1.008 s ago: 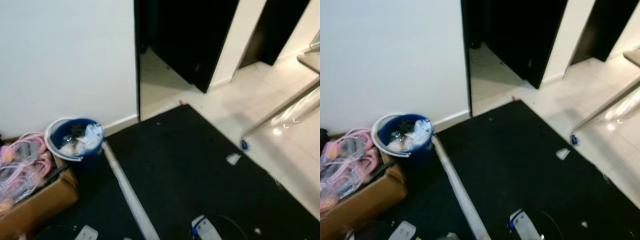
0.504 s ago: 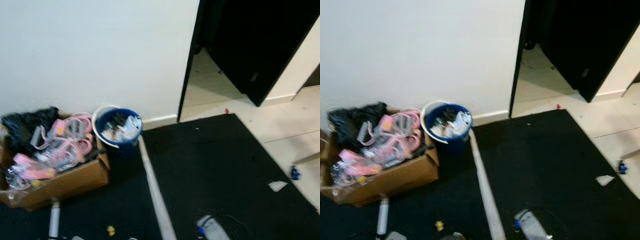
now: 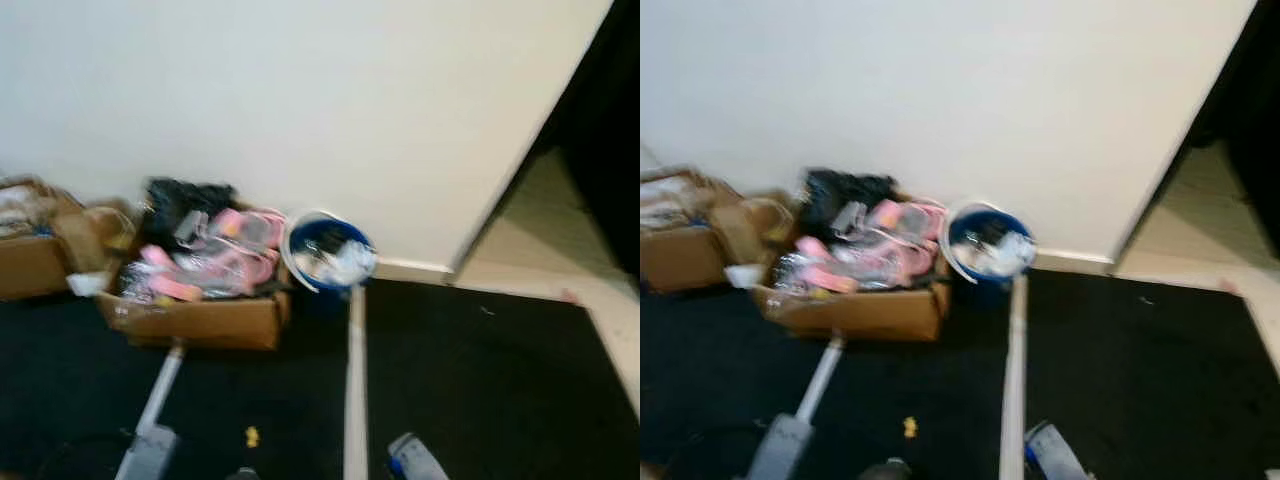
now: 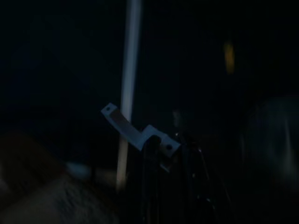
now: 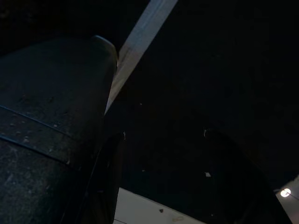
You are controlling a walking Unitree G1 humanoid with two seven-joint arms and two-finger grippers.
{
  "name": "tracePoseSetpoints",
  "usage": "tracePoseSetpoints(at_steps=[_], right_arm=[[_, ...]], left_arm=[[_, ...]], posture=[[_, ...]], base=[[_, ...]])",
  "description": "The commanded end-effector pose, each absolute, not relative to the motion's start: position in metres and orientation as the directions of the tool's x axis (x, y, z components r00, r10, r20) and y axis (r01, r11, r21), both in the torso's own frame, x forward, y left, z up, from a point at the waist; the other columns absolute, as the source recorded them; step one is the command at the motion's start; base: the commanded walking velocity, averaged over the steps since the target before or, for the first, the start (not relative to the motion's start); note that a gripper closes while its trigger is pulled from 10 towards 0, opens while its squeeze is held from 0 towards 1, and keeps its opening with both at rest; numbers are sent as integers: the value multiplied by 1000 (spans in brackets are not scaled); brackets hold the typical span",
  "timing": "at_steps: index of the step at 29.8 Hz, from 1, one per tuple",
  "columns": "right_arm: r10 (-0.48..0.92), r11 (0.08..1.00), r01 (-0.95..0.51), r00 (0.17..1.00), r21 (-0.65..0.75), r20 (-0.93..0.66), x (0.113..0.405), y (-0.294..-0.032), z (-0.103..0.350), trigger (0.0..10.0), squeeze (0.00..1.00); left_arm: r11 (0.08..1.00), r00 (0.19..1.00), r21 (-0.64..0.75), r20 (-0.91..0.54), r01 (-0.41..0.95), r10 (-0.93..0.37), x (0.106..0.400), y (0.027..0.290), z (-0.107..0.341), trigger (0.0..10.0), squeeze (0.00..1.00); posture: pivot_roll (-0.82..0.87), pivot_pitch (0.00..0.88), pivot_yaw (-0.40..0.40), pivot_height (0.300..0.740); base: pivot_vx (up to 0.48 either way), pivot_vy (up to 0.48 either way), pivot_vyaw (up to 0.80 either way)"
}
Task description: Picking trash to rubbish bin
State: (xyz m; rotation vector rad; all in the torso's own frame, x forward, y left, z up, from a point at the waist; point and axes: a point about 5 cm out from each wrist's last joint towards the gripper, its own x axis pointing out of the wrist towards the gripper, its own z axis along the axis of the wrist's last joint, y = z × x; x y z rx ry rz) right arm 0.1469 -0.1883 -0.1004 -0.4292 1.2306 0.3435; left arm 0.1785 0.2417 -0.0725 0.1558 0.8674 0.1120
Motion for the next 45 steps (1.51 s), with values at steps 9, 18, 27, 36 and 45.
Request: tracePoseSetpoints(at_steps=[9, 18, 27, 36, 45], right_arm=[[34, 872, -478, 268, -102, -963, 136, -185, -105, 10000, 0], [-13, 863, -480, 293, -158, -956, 138, -188, -104, 10000, 0], [-37, 855, -482, 309, -190, -950, 139, -190, -103, 10000, 0], [-32, 854, -486, 302, -183, -953, 139, -189, -104, 10000, 0], [-18, 858, -486, 296, -167, -955, 138, -188, -104, 10000, 0]], left_arm=[[961, 939, -241, -339, -138, 50, 272, 255, 6, 10000, 0], [799, 868, -364, 64, 479, -492, 311, 191, 70, 10000, 0], [514, 583, -337, 141, 789, -800, 290, 143, 88, 10000, 0], [407, 480, -316, 203, 857, -854, 279, 134, 112, 10000, 0], [566, 619, -285, 150, 773, -771, 283, 146, 110, 10000, 0]], posture=[[30, 66, -7, 740], [33, 70, -7, 740], [33, 70, -7, 740], [33, 70, -7, 740], [46, 77, -3, 740]], base=[[0, 0, 781], [0, 0, 781], [0, 0, 781], [0, 0, 781], [0, 0, 781]])
